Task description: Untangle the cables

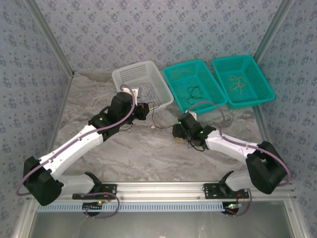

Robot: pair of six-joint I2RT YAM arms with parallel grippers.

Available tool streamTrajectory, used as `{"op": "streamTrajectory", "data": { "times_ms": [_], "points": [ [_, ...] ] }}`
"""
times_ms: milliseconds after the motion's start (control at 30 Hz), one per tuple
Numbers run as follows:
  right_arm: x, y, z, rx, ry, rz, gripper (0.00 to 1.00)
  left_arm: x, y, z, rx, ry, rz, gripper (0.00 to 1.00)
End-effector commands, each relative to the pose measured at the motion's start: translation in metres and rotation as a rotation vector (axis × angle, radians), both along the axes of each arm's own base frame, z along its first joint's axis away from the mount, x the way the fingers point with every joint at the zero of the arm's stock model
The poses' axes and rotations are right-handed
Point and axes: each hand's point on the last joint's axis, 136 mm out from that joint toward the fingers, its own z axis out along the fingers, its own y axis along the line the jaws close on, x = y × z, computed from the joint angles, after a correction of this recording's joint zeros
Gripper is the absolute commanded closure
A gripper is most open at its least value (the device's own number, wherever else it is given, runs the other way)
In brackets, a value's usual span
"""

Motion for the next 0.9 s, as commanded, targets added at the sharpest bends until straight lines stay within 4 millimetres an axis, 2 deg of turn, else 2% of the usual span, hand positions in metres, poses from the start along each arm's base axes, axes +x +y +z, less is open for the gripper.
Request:
{"op": "streamTrajectory", "data": {
  "times_ms": [0,200,333,567,633,733,867],
  "points": [
    [-0.002,-0.010,0.004,-0.116,-0.023,-0.062,0.30,0.005,-0.002,0.015,-0.024,-0.033,-0.006,1.00],
    [-0.017,0.018,-0.016,-0.142,0.036,0.139,0.34,0.008,0.002,0.013,-0.023,-0.027,0.011,1.00],
    [-0.023,0.021,-0.033,-0.194,0.084,0.182,0.37,0.010,0.004,0.012,-0.030,-0.021,0.024,1.00],
    [-0.019,0.017,-0.054,-0.282,0.119,0.149,0.57,0.010,0.005,0.011,-0.034,-0.015,0.027,1.00],
    [-0.017,0.012,-0.056,-0.320,0.127,0.113,0.67,0.010,0.008,0.011,-0.024,-0.015,0.032,1.00],
    [-0.018,-0.003,-0.058,-0.369,0.144,0.040,0.88,0.012,0.024,0.011,0.008,-0.022,0.102,1.00],
    [-0.021,-0.020,-0.055,-0.391,0.145,-0.002,0.94,0.020,0.068,0.016,-0.006,-0.017,0.277,1.00]
  ]
}}
